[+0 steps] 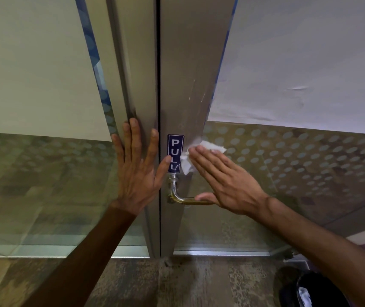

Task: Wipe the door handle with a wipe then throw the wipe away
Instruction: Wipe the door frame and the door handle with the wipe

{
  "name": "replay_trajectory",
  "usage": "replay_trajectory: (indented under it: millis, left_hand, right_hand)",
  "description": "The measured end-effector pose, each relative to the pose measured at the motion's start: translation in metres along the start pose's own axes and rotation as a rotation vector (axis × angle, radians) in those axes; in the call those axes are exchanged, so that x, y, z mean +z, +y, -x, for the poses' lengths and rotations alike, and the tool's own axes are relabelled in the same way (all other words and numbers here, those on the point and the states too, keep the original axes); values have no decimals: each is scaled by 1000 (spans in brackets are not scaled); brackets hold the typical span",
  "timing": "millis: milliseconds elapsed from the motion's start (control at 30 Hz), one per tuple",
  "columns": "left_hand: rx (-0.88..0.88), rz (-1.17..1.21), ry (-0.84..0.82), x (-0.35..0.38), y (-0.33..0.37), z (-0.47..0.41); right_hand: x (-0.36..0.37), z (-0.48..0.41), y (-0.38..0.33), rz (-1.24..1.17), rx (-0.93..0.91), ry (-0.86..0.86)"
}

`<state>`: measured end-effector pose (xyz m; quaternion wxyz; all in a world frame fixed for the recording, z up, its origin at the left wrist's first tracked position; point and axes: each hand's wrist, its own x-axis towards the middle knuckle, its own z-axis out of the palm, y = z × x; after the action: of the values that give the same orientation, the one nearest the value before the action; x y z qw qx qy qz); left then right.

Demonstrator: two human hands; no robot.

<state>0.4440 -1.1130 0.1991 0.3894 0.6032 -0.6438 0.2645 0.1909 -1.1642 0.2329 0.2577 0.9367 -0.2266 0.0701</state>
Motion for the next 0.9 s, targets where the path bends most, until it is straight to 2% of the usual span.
replay_trajectory:
  millis: [167, 267, 433, 533, 767, 900]
  left_hand:
    - [5, -4, 2, 0, -1, 0]
    - [6, -9, 7, 0, 0, 0]
    - [1, 0, 4, 0, -1, 0]
    - [6, -11, -3, -1, -1, 0]
    - [-3, -6, -13, 1, 0, 0]
    - [5, -3, -5, 1, -1, 0]
  right_hand:
    - [-16, -24, 3, 10, 41, 117]
    - [-7, -17, -2, 0, -28, 76]
    - [19, -2, -12, -3, -193, -156]
    - [24, 0, -12, -33, -249, -230]
    - [12, -4, 1, -69, -289, -274]
    - [-6, -8, 13, -55, -233, -166]
